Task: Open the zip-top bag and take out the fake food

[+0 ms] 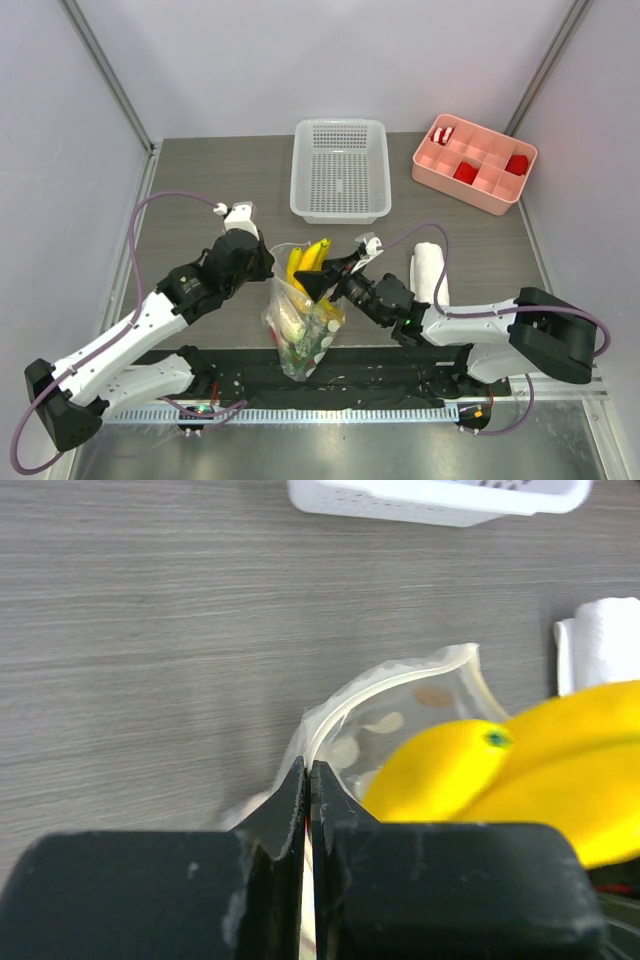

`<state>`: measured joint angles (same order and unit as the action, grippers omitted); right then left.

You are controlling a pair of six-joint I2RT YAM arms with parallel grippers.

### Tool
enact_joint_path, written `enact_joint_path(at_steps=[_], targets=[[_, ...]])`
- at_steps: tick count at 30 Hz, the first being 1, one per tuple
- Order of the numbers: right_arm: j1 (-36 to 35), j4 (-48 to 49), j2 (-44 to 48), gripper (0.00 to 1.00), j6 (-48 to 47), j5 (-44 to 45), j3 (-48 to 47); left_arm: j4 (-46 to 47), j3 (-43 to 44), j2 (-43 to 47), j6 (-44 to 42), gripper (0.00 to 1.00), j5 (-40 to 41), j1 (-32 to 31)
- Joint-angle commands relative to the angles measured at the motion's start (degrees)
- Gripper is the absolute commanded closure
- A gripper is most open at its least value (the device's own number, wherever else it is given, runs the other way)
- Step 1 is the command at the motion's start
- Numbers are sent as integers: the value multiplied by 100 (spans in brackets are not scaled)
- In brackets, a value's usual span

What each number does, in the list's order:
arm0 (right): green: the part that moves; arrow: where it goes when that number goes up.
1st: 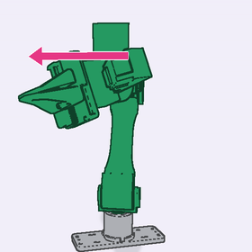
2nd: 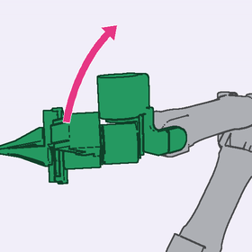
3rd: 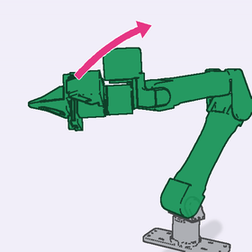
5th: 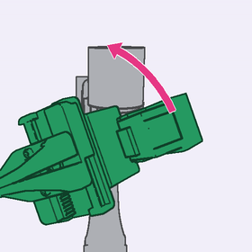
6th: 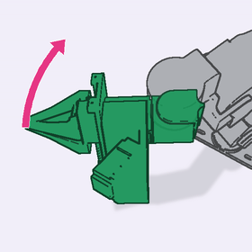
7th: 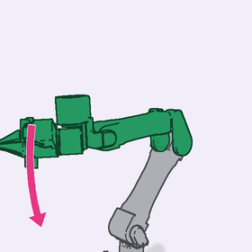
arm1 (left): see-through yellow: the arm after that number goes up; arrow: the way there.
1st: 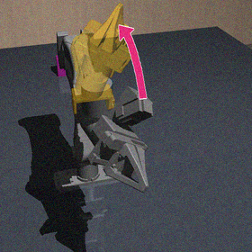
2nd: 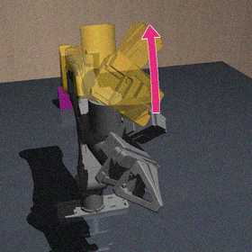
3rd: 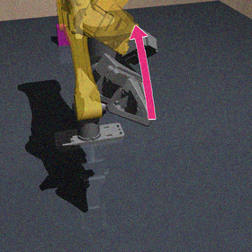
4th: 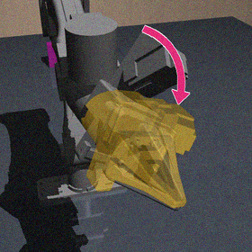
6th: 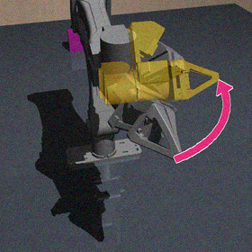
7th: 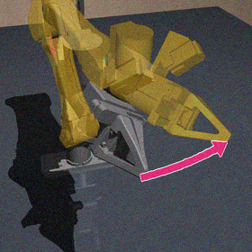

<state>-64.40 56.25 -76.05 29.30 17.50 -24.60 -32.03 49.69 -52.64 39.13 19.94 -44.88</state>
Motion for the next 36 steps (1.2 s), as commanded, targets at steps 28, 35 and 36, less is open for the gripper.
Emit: enact_joint_path(at_steps=[28, 35, 36], targets=[[103, 2101, -1016, 99, -1418, 1362, -2215, 593, 321, -27, 217, 100, -1485, 32], [156, 1819, -1657, 99, -1664, 1379, -3462, 373, 524, 0, 121, 100, -1598, 32], [165, 1819, -1728, 99, -1734, 1431, -3716, 321, 550, -18, 77, 100, -1608, 32]])
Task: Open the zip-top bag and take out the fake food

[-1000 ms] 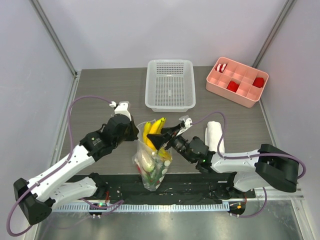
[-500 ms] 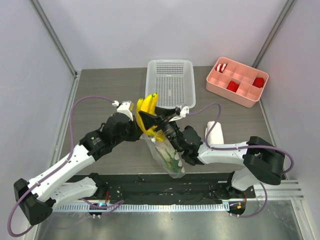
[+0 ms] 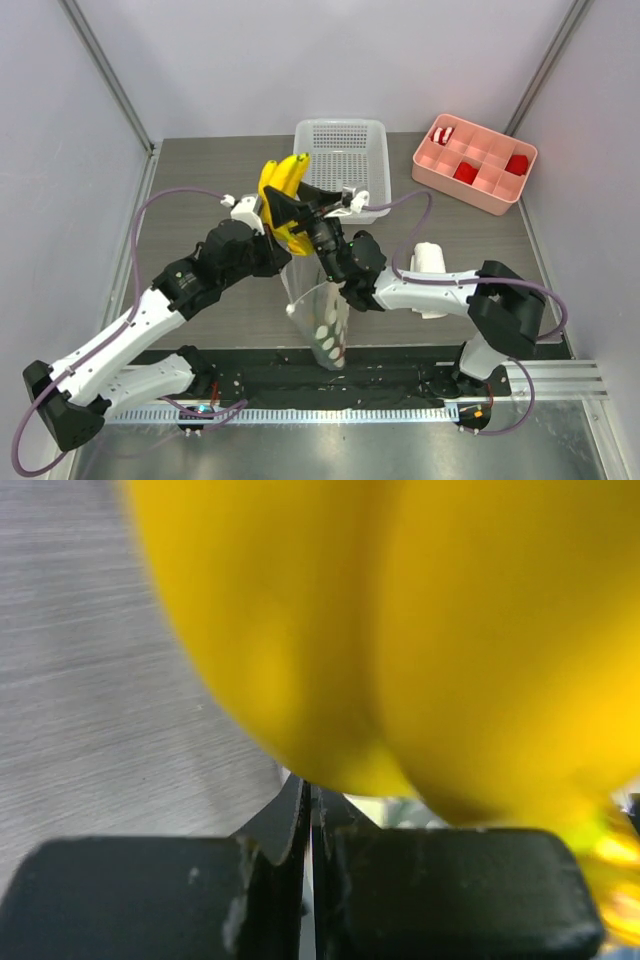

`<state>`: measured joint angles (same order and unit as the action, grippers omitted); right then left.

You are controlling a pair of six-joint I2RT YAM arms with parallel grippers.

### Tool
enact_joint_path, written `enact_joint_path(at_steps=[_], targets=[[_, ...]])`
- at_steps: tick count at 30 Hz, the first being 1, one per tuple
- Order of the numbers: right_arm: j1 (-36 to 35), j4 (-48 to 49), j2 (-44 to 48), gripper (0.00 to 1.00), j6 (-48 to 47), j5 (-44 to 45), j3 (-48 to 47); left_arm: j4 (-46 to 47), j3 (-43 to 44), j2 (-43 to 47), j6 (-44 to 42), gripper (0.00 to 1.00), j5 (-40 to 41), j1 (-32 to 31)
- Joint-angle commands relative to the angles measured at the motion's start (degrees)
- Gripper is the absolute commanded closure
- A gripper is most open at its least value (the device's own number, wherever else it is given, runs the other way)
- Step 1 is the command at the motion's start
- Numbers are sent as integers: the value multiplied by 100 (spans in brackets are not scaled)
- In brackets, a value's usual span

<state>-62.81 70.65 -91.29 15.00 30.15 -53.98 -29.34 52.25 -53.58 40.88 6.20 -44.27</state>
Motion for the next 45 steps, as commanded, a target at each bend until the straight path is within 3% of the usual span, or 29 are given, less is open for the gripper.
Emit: enact_joint_path(at_steps=[1, 5, 10, 14, 18, 20, 24, 32, 40, 45], targets=[[5, 336, -327, 99, -401, 175, -903, -9, 321, 85, -124, 100, -216, -29], [57, -753, -136, 99, -700, 535, -1422, -405, 610, 225, -448, 100, 398, -20], [444, -2002, 391, 99, -473, 563, -1257, -1055, 1059, 305, -818, 100, 1050, -11], [936, -2633, 927, 99, 26, 475, -869, -1380, 1419, 182, -986, 100, 1322, -3], [1848, -4083, 964, 99, 555, 62, -1124, -1636, 1858, -73, -1135, 100, 1910, 6], [2174, -4269, 902, 99, 722, -367, -1185, -1723, 1964, -205, -1240, 100, 2008, 15], [2790, -4988, 334, 99, 715, -869, -1641, -1663, 2026, -643, -1451, 100, 2035, 33], [3459, -5061, -1048, 99, 11, -1388, -2538, -627, 1332, -864, -1627, 100, 1666, 50], [3600, -5465, -2506, 99, -375, -1029, -3443, -204, 1270, -1074, -1566, 100, 1323, 120], [3661, -5940, -3201, 98, -560, -845, -4216, -616, 1805, -1760, -1355, 100, 779, 147]])
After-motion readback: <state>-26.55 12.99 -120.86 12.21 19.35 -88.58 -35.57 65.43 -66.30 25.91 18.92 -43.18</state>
